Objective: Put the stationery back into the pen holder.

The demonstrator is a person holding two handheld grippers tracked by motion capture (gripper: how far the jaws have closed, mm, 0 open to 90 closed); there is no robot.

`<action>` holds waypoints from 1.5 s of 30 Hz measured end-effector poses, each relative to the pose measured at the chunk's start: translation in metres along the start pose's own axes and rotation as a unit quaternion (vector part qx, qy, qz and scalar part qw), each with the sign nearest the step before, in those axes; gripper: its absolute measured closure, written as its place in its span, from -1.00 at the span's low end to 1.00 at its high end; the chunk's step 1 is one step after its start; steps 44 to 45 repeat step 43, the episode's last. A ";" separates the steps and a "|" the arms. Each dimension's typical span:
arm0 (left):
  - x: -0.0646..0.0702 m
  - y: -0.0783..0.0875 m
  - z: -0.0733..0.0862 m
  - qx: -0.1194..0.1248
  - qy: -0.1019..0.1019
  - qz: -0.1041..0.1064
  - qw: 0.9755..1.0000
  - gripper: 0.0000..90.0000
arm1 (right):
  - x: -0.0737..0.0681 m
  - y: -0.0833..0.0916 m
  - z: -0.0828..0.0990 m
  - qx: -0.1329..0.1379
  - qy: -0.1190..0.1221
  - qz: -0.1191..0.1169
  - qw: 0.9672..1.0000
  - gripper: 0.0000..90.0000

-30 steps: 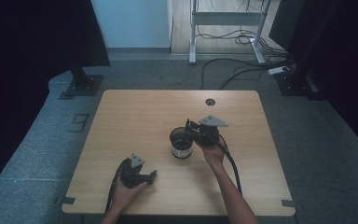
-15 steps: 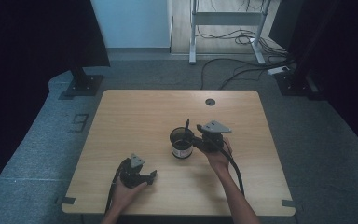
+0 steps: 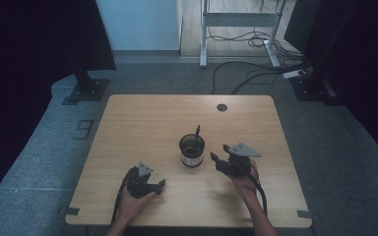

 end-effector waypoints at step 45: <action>0.000 0.000 0.000 0.001 0.000 0.000 1.000 -0.66 | 0.052 0.032 0.093 -0.120 -0.007 0.073 0.990 -0.26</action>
Point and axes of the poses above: each handheld gripper's, and its own axes: y roughly backward along the jaws, z roughly out of its underside, x roughly to its right, the point moved 4 cm from there along -y, roughly forward along the jaws, and after that the axes turned 11 degrees about z, right-handed, at the moved point
